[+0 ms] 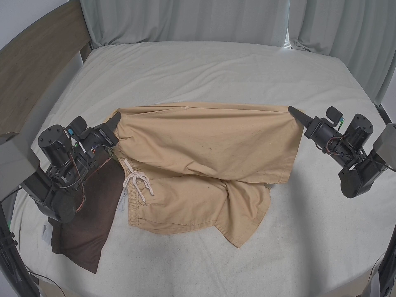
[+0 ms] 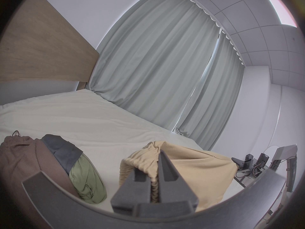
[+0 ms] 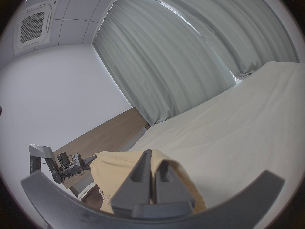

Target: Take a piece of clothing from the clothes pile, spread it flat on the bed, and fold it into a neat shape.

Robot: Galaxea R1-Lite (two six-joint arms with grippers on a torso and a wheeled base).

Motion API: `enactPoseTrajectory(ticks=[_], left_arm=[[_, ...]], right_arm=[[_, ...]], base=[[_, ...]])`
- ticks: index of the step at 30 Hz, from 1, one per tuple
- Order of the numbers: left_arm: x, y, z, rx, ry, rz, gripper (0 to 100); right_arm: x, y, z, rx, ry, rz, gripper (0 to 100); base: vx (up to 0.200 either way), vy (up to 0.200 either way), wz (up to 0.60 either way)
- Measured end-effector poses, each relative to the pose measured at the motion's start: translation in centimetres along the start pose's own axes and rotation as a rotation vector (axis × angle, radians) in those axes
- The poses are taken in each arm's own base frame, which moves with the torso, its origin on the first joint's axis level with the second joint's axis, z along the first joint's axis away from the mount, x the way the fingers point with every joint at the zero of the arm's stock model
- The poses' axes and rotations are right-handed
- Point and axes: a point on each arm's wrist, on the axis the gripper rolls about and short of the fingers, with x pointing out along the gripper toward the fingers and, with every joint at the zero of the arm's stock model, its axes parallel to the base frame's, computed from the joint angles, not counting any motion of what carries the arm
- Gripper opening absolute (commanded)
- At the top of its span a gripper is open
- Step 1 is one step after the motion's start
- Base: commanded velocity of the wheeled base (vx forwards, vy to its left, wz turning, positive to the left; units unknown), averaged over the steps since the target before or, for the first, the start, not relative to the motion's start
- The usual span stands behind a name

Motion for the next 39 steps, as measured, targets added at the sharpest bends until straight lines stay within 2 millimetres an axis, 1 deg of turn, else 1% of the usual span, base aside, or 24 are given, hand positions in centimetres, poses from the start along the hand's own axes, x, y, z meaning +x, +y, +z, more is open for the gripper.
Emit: enactPoseTrajectory(ticks=[9, 13, 26, 32, 39], left_arm=[[2.1, 1.2, -0.5, -0.034, -0.035, 0.002, 0], [3.1, 1.8, -1.0, -0.038, -0.048, 0.006, 0], [5.7, 3.5, -2.9, -0.049, -0.067, 0.009, 0], [6.8, 4.2, -3.3, -0.091, -0.092, 0.000, 0], [7.9, 5.0, -3.9, -0.109, -0.109, -0.003, 0]], right_arm=[[1.9, -2.2, -0.2, -0.023, -0.035, 0.008, 0], [2.6, -3.2, -0.6, -0.029, -0.044, 0.008, 0], [4.2, -4.9, -1.4, 0.003, -0.067, 0.023, 0], [5.1, -5.8, -1.7, -0.002, -0.084, 0.035, 0], [6.4, -7.3, -2.1, 0.000, -0.083, 0.033, 0]], base=[[0.000, 0.000, 0.00], [0.000, 0.000, 0.00], [0.000, 0.000, 0.00], [0.000, 0.000, 0.00], [0.000, 0.000, 0.00]])
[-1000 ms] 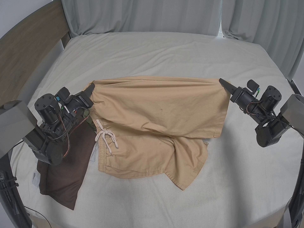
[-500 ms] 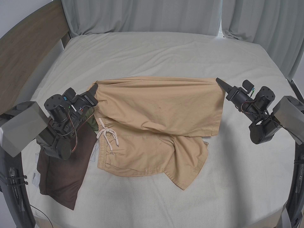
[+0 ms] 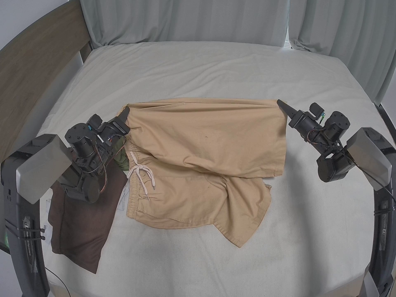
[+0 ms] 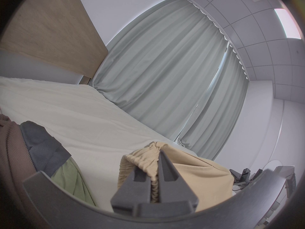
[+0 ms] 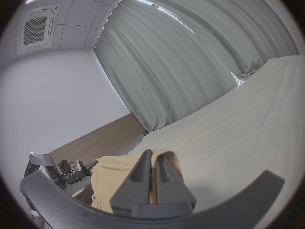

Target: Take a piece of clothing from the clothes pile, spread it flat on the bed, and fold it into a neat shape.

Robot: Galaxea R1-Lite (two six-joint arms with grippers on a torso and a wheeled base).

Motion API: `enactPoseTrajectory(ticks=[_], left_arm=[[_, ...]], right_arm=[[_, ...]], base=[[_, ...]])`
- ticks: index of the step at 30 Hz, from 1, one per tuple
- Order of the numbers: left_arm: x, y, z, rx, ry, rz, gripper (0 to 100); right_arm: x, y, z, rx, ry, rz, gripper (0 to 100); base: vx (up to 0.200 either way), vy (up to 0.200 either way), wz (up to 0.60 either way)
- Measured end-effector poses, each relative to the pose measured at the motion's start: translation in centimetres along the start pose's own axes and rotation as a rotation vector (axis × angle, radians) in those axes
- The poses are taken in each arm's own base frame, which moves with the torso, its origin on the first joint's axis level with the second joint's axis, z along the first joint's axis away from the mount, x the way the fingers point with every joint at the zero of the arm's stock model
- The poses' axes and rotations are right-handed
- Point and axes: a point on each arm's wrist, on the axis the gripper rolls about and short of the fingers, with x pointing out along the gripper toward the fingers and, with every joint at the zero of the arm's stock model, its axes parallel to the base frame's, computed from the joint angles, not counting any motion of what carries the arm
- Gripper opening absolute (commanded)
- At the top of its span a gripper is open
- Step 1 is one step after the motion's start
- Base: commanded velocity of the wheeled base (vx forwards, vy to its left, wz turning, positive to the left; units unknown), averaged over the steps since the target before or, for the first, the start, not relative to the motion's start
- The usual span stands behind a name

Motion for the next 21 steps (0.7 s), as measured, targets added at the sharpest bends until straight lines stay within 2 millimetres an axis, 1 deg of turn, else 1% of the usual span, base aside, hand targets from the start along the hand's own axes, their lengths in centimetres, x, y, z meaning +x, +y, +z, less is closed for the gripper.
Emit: enactPoseTrajectory(ticks=[8, 12, 17, 21], left_arm=[[1.2, 1.2, -0.8, -0.022, -0.027, -0.004, 0], [1.8, 1.4, -1.3, -0.044, -0.037, -0.017, 0], [2.2, 1.8, -1.8, -0.062, -0.039, -0.023, 0], [2.3, 2.0, -2.3, -0.065, -0.032, -0.021, 0]], right_arm=[[1.2, -1.5, -0.4, 0.005, 0.005, -0.010, 0], [1.9, -1.8, -0.6, 0.009, 0.011, -0.008, 0], [2.4, -2.3, -0.9, 0.008, 0.009, -0.004, 0], [2.4, -2.8, -1.4, 0.010, 0.013, -0.008, 0]], base=[[0.000, 0.000, 0.00], [0.000, 0.000, 0.00], [0.000, 0.000, 0.00], [0.000, 0.000, 0.00]])
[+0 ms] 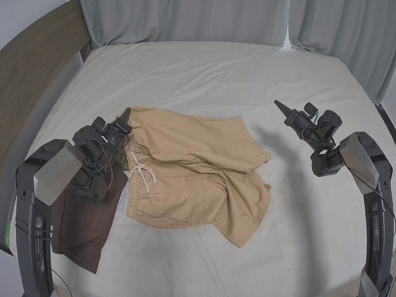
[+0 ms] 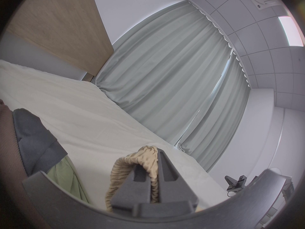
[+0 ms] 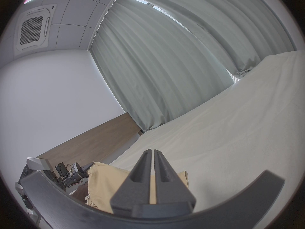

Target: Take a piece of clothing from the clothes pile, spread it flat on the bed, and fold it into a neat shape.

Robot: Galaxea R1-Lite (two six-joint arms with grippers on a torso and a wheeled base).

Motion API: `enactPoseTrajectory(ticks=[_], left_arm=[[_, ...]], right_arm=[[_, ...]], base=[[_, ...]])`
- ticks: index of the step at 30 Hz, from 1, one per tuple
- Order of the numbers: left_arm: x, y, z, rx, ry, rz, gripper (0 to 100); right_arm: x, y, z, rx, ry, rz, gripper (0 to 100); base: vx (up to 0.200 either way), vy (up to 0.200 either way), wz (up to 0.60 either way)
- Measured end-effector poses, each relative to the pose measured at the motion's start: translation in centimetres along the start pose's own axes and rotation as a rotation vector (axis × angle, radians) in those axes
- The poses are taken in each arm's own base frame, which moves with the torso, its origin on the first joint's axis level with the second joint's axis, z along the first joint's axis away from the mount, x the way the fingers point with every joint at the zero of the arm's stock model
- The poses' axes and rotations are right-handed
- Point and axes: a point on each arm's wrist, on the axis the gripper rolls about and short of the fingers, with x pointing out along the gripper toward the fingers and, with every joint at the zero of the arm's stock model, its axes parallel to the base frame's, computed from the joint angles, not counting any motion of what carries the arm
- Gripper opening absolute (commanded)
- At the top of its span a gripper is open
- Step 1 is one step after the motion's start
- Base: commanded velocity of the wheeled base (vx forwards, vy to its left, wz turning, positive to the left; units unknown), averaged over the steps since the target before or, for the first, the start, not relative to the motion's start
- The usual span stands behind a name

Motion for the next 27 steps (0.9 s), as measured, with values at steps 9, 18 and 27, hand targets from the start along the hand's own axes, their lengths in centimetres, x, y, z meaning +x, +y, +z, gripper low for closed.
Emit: enactPoseTrajectory(ticks=[9, 18, 27], left_arm=[[-0.2, 0.6, -0.8, -0.002, 0.018, 0.012, 100], [-0.8, 1.2, -1.2, -0.009, 0.064, 0.047, 100], [-5.0, 0.2, -0.7, -0.023, 0.199, 0.113, 100]], right_arm=[[-0.5, -0.9, -1.6, 0.005, 0.012, -0.015, 0], [-2.1, -0.6, -3.4, 0.026, 0.043, -0.030, 0], [-4.3, 1.8, -3.4, 0.038, 0.089, -0.045, 100]], base=[[0.000, 0.000, 0.00], [0.000, 0.000, 0.00], [0.000, 0.000, 0.00]])
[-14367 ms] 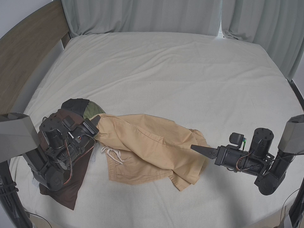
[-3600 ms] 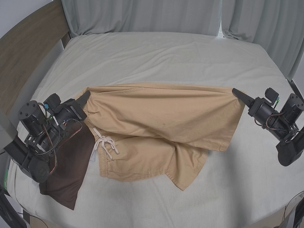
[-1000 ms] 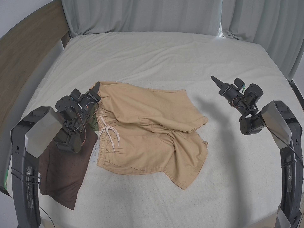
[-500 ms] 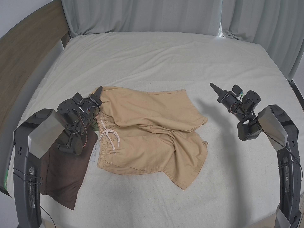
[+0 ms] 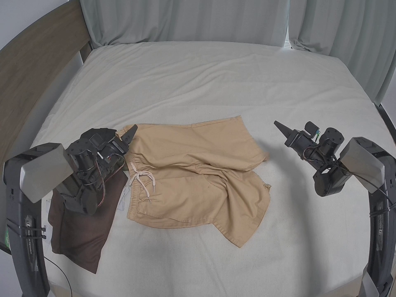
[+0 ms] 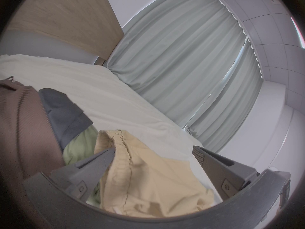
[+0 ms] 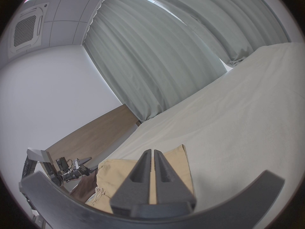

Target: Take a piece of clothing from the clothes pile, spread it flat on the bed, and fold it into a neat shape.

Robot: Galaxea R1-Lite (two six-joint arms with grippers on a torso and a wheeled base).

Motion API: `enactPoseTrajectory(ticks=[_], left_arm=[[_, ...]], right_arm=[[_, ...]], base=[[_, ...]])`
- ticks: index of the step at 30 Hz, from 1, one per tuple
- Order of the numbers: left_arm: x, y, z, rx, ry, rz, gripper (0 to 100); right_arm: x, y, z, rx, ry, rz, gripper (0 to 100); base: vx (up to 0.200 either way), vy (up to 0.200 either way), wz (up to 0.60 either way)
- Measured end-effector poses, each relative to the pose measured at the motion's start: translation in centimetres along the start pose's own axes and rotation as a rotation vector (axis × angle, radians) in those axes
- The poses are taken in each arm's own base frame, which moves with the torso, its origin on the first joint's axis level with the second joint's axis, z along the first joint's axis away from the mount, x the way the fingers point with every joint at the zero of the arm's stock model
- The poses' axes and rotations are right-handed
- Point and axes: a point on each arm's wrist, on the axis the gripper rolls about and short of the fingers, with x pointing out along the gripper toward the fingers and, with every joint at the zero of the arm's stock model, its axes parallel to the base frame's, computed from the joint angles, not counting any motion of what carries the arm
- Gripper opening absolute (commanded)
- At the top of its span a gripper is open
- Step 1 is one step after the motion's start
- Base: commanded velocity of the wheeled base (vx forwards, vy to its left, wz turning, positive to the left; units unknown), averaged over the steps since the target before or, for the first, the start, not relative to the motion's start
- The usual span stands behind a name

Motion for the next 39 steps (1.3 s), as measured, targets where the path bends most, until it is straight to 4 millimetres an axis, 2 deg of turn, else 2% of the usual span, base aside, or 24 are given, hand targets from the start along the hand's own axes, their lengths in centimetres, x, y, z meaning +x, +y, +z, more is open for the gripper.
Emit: enactPoseTrajectory(ticks=[8, 12, 17, 21, 28, 33, 39], left_arm=[[-5.2, -2.2, 1.4, 0.005, 0.088, 0.024, 100], [-7.0, -3.2, 2.1, 0.024, 0.107, 0.020, 100], [-9.4, -4.3, 2.8, 0.037, 0.141, 0.011, 100], [-12.1, -5.3, 3.2, 0.036, 0.186, 0.001, 100], [-16.0, -6.7, 3.5, 0.055, 0.249, -0.025, 100], [-17.4, -6.9, 3.4, 0.169, 0.273, -0.034, 100], [-18.6, -6.2, 1.9, 0.234, 0.358, -0.011, 100]], right_arm=[[-2.4, 2.9, 0.1, -0.019, 0.065, -0.014, 100], [-3.6, 4.6, 0.4, -0.010, 0.098, -0.005, 100], [-6.0, 6.8, 0.4, 0.025, 0.169, -0.001, 100], [-8.1, 8.7, 0.7, 0.047, 0.211, -0.003, 100], [-11.3, 11.0, 0.7, 0.038, 0.272, -0.019, 100], [-13.0, 11.8, 0.3, 0.037, 0.309, -0.035, 100], [-14.3, 11.9, -0.9, 0.072, 0.365, -0.071, 100]], base=[[0.000, 0.000, 0.00], [0.000, 0.000, 0.00], [0.000, 0.000, 0.00], [0.000, 0.000, 0.00], [0.000, 0.000, 0.00], [0.000, 0.000, 0.00], [0.000, 0.000, 0.00]])
